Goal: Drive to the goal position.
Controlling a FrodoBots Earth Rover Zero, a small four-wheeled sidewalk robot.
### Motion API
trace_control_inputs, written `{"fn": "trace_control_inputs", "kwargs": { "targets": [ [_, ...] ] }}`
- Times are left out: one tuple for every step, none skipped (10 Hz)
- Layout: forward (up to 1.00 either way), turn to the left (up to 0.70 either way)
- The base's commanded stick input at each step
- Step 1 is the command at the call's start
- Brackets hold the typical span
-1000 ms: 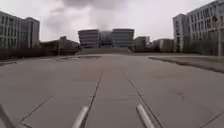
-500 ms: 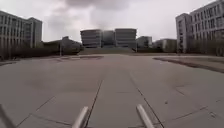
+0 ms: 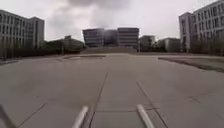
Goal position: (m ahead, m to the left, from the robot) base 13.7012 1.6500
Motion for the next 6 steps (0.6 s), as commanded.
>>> {"fn": "trace_control_inputs", "kwargs": {
  "targets": [
    [1.00, -0.27],
    [1.00, -0.27],
    [1.00, -0.27],
    [1.00, -0.27],
    [1.00, -0.27],
    [1.00, -0.27]
  ]
}}
